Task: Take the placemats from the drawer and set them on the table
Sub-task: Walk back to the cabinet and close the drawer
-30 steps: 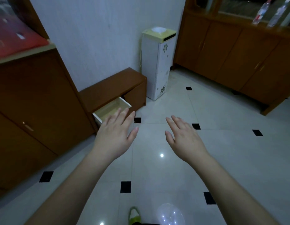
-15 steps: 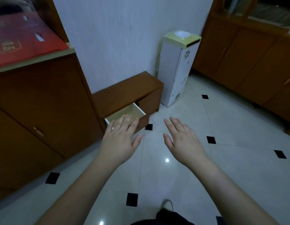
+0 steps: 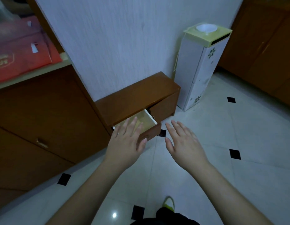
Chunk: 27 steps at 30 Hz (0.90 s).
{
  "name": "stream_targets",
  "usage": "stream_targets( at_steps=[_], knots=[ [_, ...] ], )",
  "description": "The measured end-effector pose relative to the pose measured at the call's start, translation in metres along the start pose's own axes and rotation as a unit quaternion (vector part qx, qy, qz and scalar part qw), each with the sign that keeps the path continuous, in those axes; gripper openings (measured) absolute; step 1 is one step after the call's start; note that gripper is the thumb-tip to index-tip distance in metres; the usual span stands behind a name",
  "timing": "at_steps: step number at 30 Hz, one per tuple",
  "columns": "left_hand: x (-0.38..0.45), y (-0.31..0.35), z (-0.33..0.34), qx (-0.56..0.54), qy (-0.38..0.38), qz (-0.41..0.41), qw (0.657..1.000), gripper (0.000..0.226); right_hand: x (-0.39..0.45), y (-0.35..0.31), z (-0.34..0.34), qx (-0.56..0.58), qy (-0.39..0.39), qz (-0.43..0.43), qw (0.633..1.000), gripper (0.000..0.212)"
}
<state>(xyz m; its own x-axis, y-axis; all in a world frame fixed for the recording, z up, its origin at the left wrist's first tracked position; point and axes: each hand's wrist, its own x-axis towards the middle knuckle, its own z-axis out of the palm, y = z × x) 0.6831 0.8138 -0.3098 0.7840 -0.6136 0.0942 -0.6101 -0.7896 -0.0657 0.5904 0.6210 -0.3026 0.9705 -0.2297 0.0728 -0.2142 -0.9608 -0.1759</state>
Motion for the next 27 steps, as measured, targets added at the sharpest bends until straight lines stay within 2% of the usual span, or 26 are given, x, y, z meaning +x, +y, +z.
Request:
stream_targets(
  at_steps=[7,16,27],
  knots=[
    [0.059,0.006,0.020,-0.009,0.008,0.006,1.000,0.057,0.071,0.037,0.019,0.007,-0.020,-0.043,0.999,0.059],
    [0.106,-0.022,0.074,-0.062,0.020,-0.046,0.997,0.060,0.154,0.028,0.070,0.025,-0.032,-0.092,0.995,0.057],
    [0.153,-0.062,0.164,-0.104,-0.040,-0.018,0.994,0.061,0.222,0.009,0.143,0.010,-0.080,-0.103,0.991,0.056]
  ],
)
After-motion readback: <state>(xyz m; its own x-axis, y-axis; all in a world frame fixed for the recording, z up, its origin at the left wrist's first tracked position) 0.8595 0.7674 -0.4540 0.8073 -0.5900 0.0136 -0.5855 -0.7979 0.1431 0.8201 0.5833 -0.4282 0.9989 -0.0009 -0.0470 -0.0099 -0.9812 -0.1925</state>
